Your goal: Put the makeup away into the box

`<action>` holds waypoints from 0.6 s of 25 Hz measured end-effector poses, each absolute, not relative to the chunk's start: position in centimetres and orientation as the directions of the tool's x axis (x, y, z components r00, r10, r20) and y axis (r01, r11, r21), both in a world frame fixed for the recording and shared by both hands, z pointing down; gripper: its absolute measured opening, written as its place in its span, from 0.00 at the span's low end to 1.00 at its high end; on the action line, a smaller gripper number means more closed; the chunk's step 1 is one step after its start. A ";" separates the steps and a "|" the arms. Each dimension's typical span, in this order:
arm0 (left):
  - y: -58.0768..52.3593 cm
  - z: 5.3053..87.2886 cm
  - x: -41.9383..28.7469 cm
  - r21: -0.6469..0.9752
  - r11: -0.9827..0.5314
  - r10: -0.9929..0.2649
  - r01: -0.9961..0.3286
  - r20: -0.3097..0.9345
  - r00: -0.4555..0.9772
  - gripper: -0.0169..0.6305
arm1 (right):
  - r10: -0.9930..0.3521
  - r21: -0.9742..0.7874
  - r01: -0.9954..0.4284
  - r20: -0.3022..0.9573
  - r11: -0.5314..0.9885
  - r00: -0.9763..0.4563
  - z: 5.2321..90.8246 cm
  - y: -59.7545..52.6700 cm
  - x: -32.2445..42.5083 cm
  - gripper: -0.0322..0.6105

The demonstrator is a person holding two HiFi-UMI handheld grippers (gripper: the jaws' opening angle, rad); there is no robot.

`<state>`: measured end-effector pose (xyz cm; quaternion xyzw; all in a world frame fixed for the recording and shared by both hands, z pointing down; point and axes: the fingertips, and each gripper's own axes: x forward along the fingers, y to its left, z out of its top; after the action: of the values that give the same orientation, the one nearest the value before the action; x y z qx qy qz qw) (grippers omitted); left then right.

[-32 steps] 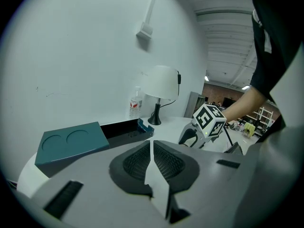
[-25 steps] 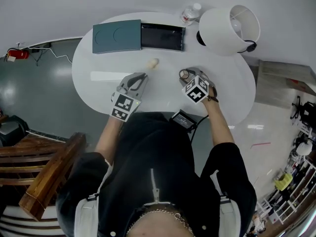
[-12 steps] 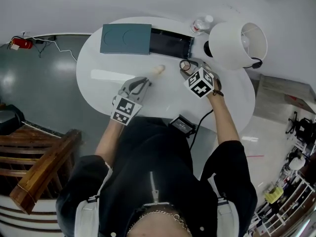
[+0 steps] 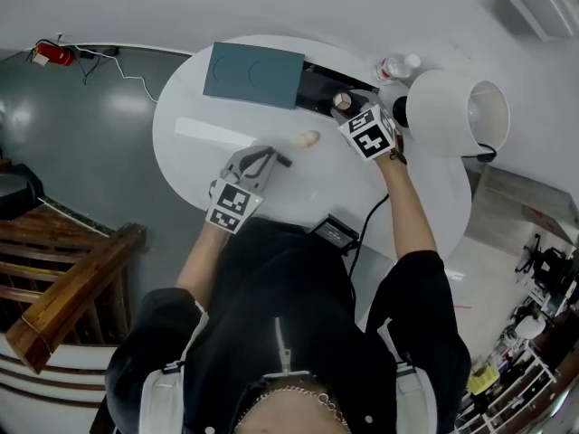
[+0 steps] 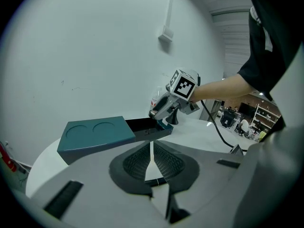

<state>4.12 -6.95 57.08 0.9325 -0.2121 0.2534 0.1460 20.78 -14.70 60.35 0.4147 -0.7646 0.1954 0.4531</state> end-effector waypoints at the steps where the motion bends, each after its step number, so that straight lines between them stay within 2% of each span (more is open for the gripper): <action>1: -7.2 57.2 3.9 0.165 -0.863 -0.327 -0.477 0.537 0.777 0.05 | -0.451 0.065 -0.814 0.857 0.577 -0.251 60.7 -15.3 20.5 0.37; 15: -9.1 58.5 1.6 0.179 -0.808 -0.383 -0.562 0.564 0.731 0.05 | -0.304 -0.009 -0.722 0.903 0.692 -0.303 66.9 -20.8 15.6 0.37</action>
<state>1.60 -9.11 58.45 0.9145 -0.2584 0.2602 0.1712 15.65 -20.77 66.88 0.3295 -0.7786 0.2132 0.4897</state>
